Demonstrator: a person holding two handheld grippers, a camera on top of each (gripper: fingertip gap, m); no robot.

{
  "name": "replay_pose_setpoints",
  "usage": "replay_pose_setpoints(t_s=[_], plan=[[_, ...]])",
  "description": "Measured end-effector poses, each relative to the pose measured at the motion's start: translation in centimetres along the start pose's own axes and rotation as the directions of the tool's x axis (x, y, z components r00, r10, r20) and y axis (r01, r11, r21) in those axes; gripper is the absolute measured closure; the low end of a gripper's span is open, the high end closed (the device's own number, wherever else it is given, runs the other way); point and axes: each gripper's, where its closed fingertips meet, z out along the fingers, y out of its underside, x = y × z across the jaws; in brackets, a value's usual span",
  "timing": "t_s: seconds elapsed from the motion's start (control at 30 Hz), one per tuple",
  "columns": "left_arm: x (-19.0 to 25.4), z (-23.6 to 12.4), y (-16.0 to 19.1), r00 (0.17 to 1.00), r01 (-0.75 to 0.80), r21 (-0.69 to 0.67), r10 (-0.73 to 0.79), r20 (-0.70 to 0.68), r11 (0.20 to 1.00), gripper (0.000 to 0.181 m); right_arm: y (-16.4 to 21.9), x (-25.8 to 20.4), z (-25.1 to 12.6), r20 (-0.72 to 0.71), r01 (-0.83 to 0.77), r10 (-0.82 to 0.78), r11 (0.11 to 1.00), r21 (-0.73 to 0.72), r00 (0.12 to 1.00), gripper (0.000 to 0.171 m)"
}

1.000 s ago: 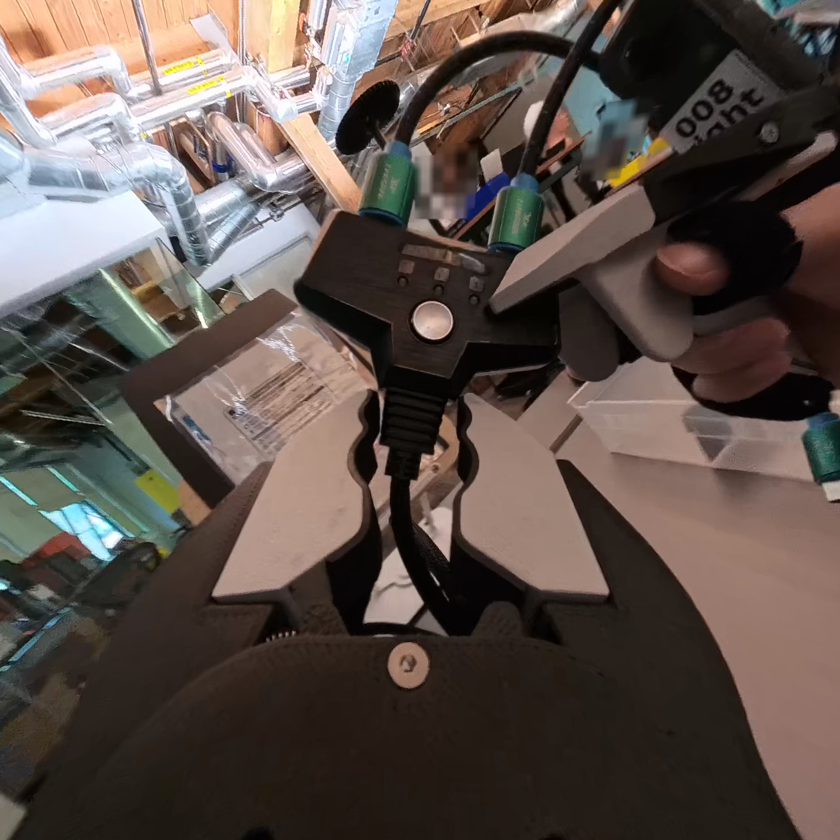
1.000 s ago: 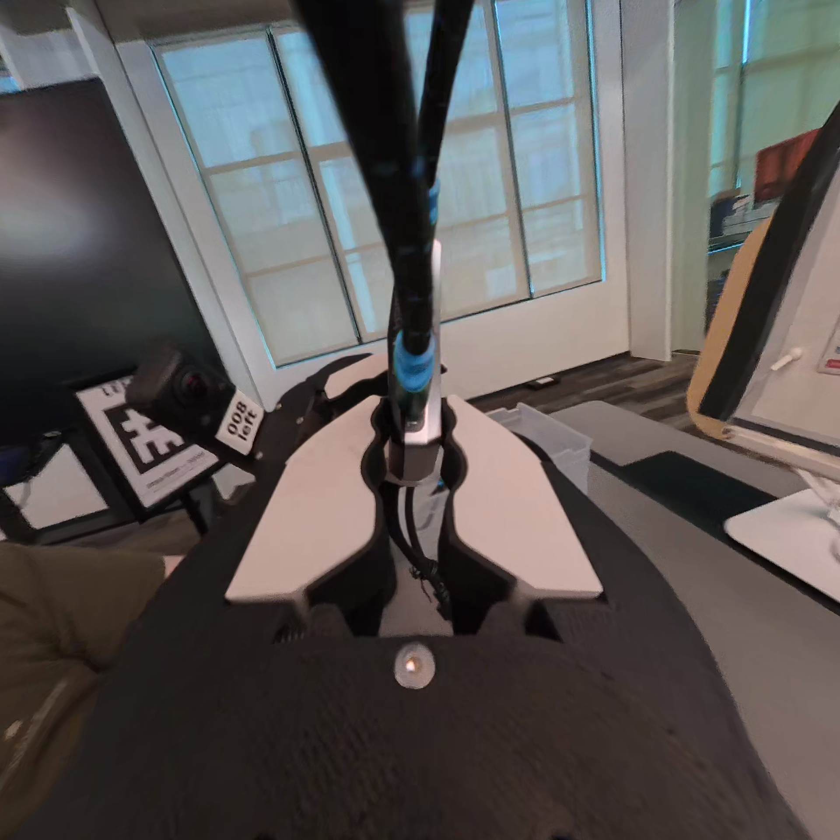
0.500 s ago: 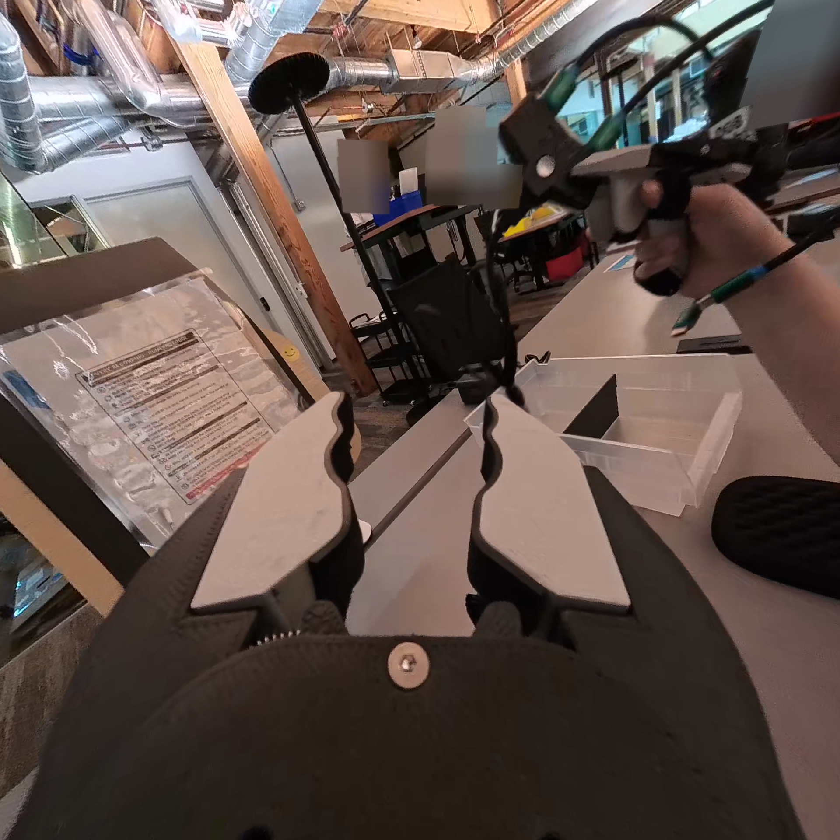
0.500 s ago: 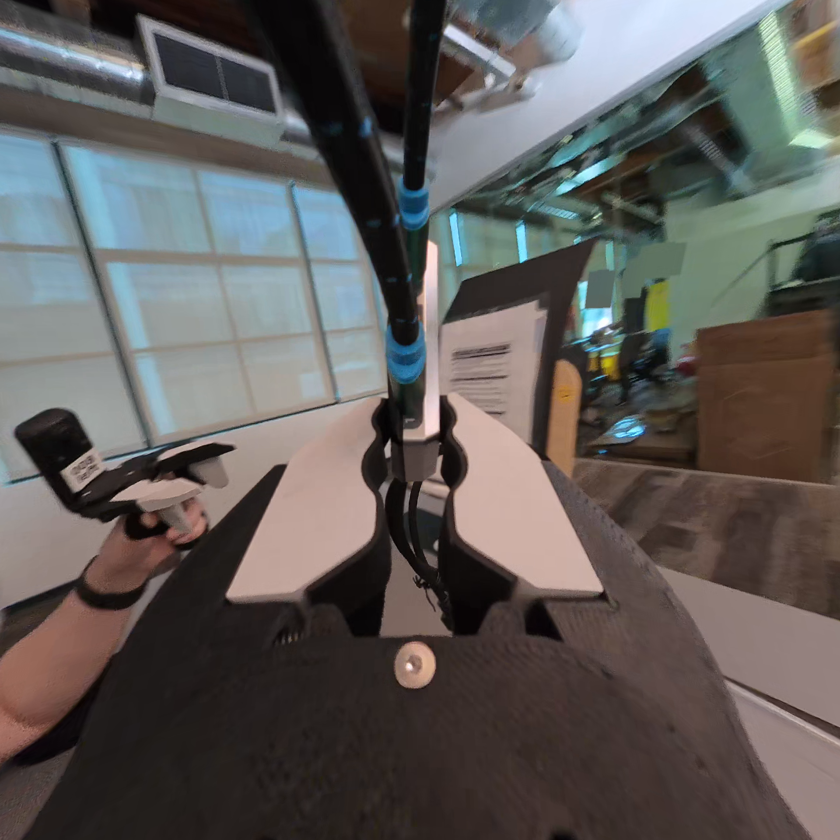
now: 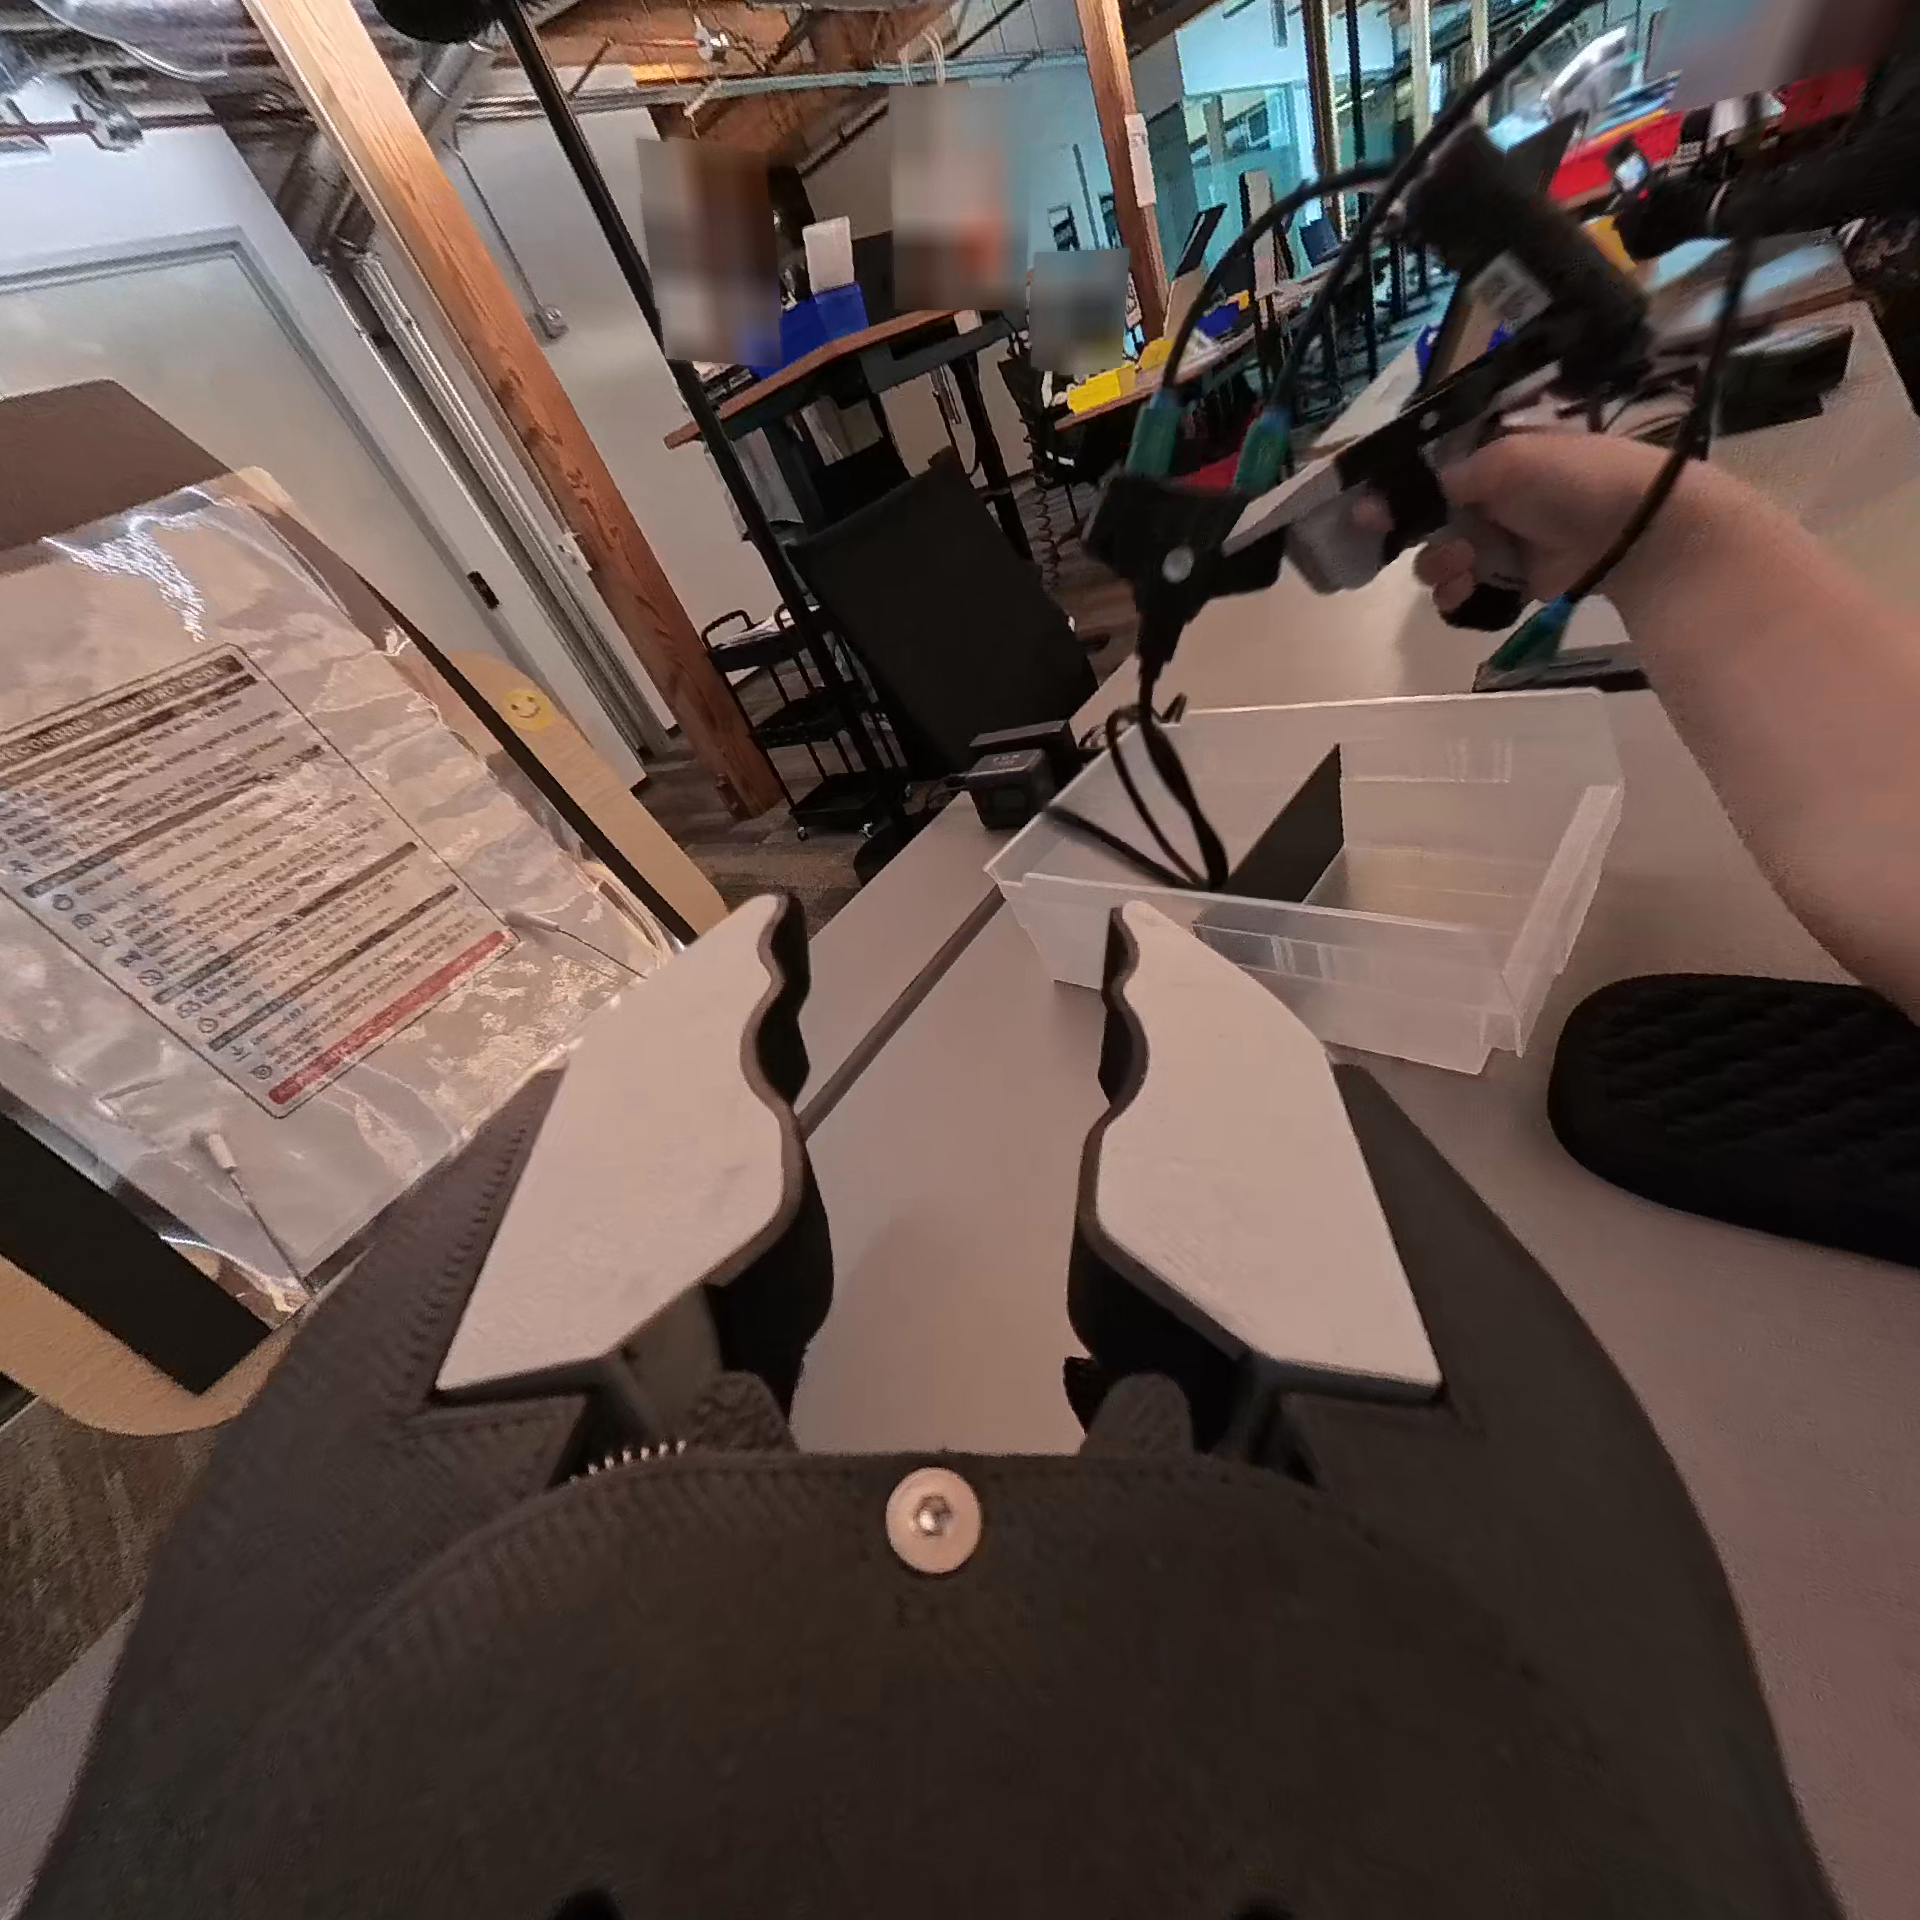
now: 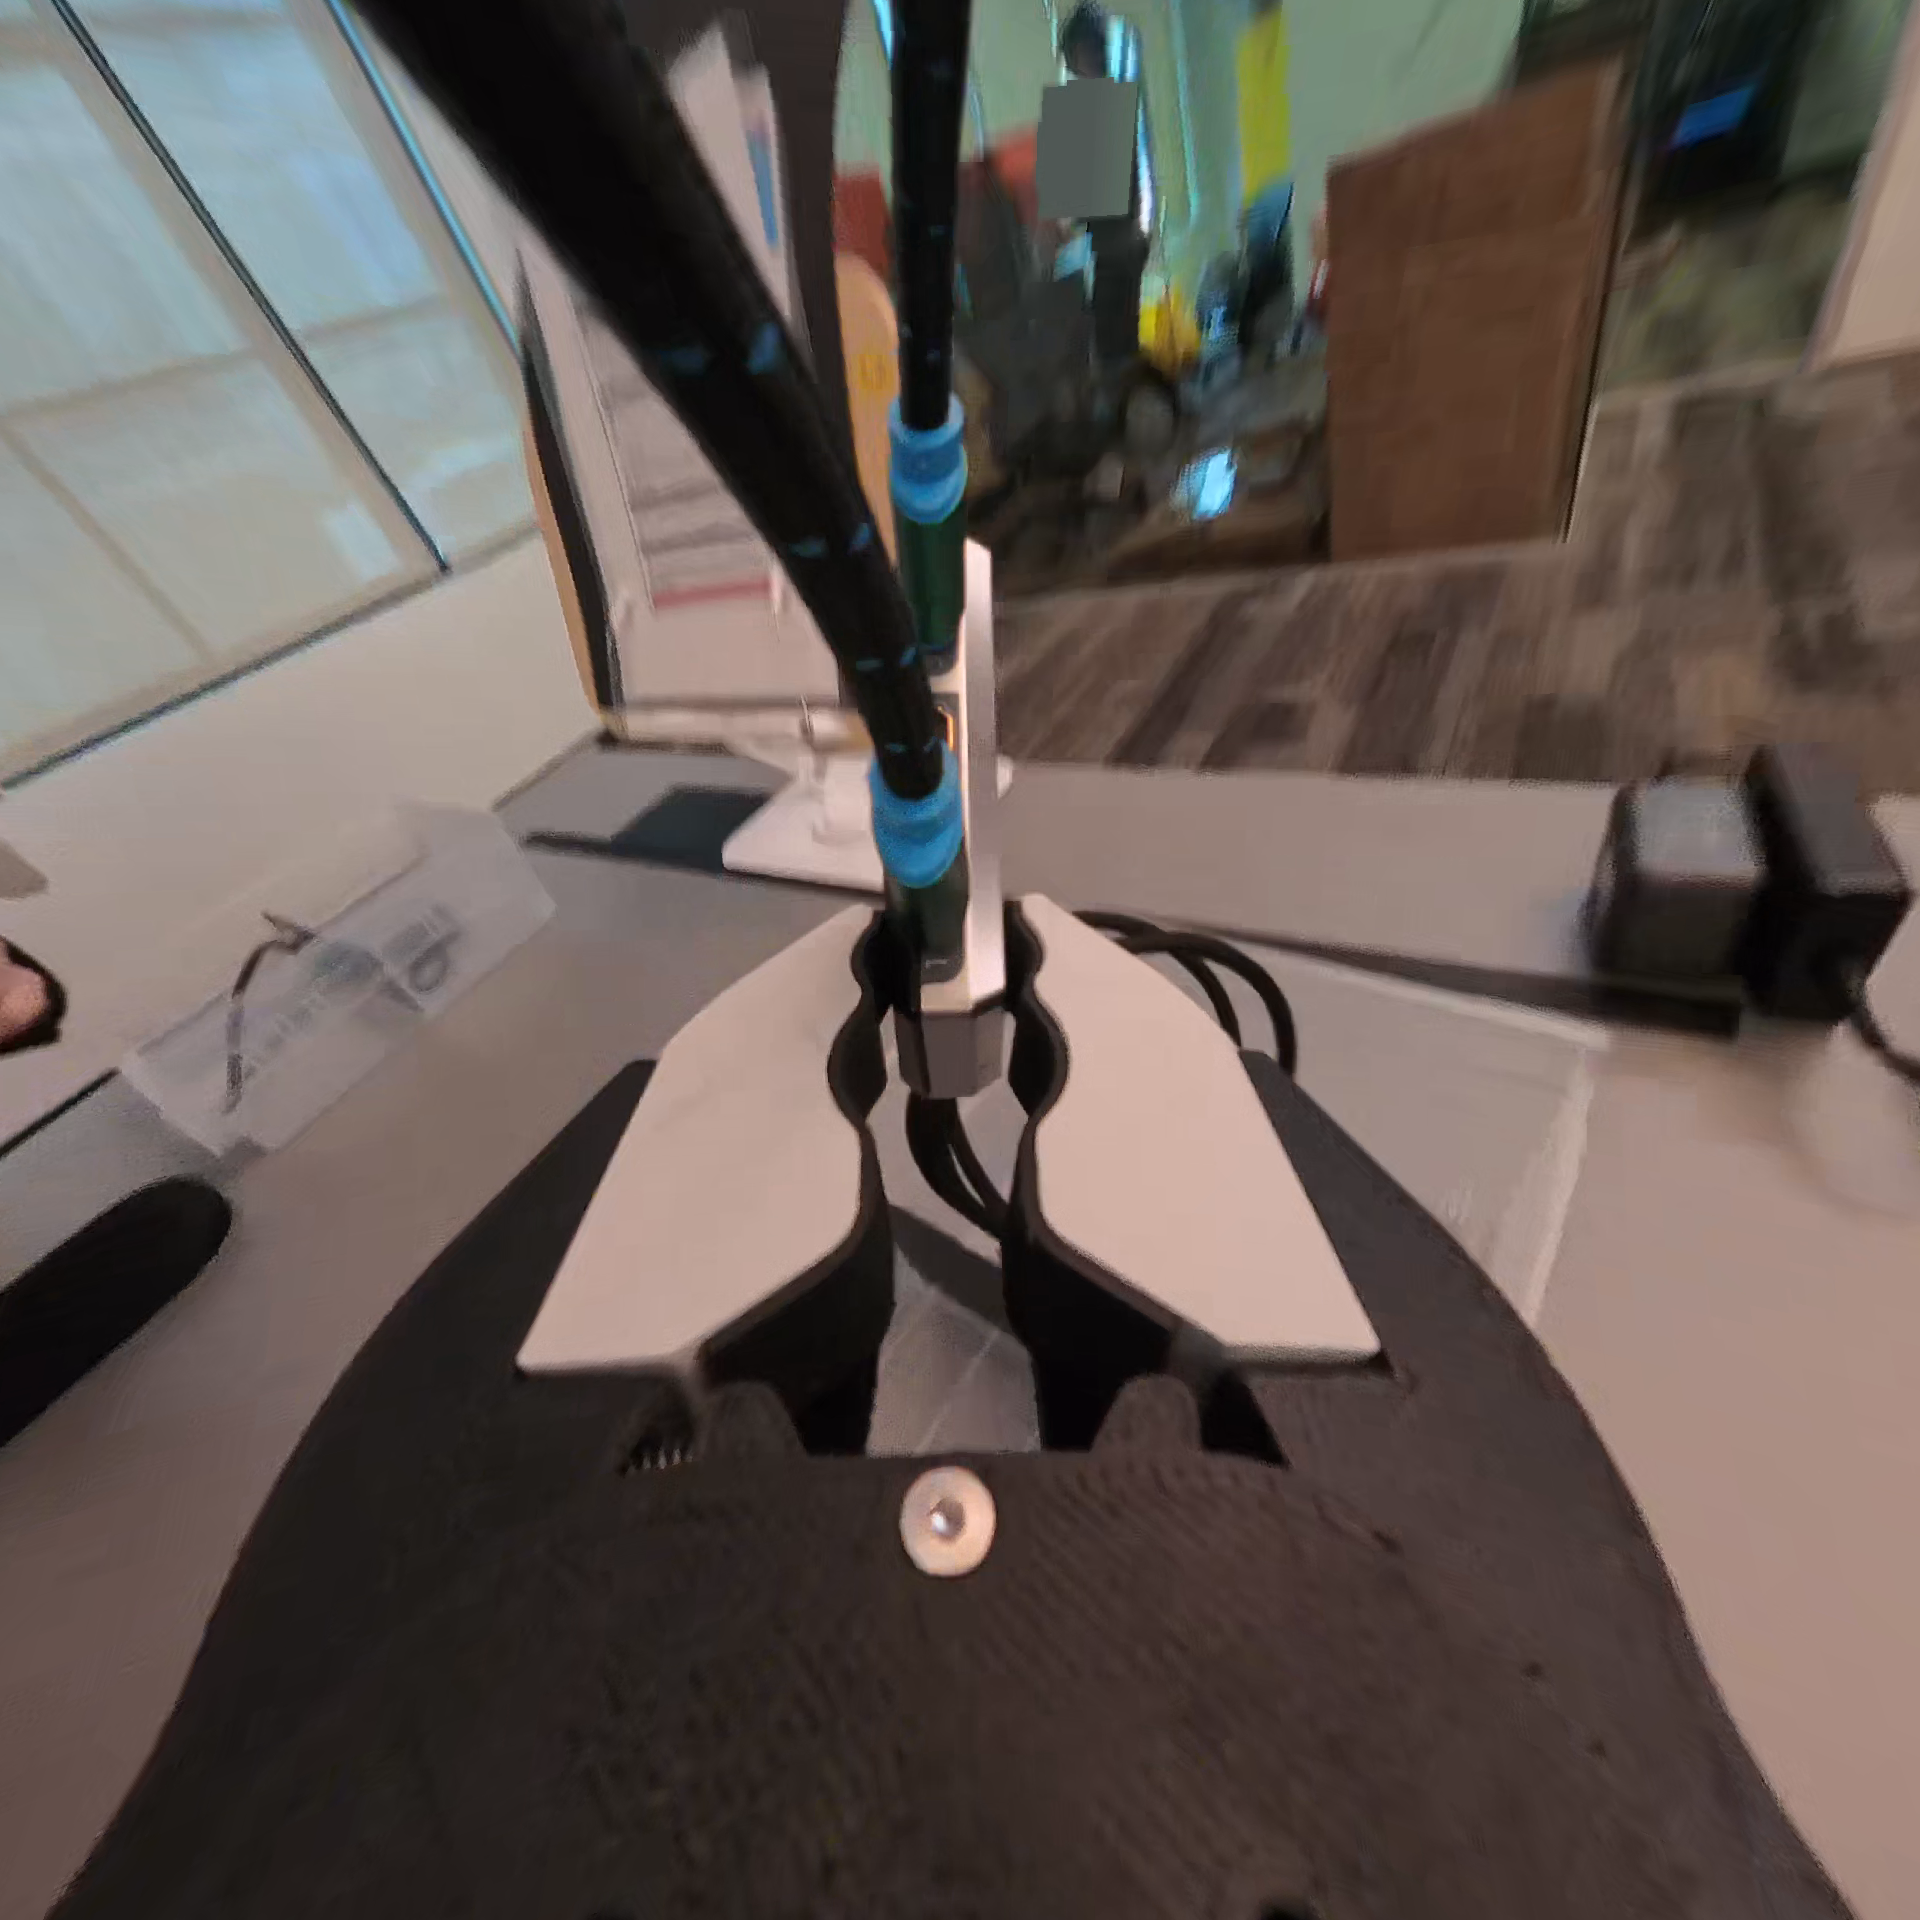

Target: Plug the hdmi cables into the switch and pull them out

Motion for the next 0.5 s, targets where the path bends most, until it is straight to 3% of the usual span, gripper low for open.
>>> replay_pose_setpoints(t_s=[0.1, 0.2, 0.37, 0.5], plan=[[0.2, 0.2, 0.3, 1.0, -0.003, -0.015, 0.003, -0.014, 1.0, 0.126, 3.4, -0.3, 2.9, 0.084, -0.062, 0.081, 0.976, -0.207, 0.993, 0.15], [0.3, 0.4, 0.6, 1.0, 0.004, -0.024, -0.005, -0.028, 1.0, 0.126, 5.8, 1.1, 5.0, -0.018, -0.017, 0.011, 0.933, -0.36, 1.0, 0.151], [0.5, 0.7, 1.4, 0.999, 0.011, -0.056, -0.014, -0.048, 0.998, 0.126, 7.7, 0.4, 7.8, -0.007, 0.141, -0.171, 0.835, -0.531, 0.985, 0.15], [0.9, 0.9, 1.7, 0.998, 0.016, -0.071, -0.02, -0.066, 0.997, 0.126, 9.8, 0.7, 9.8, 0.063, 0.183, -0.182, 0.776, -0.604, 0.981, 0.15]])
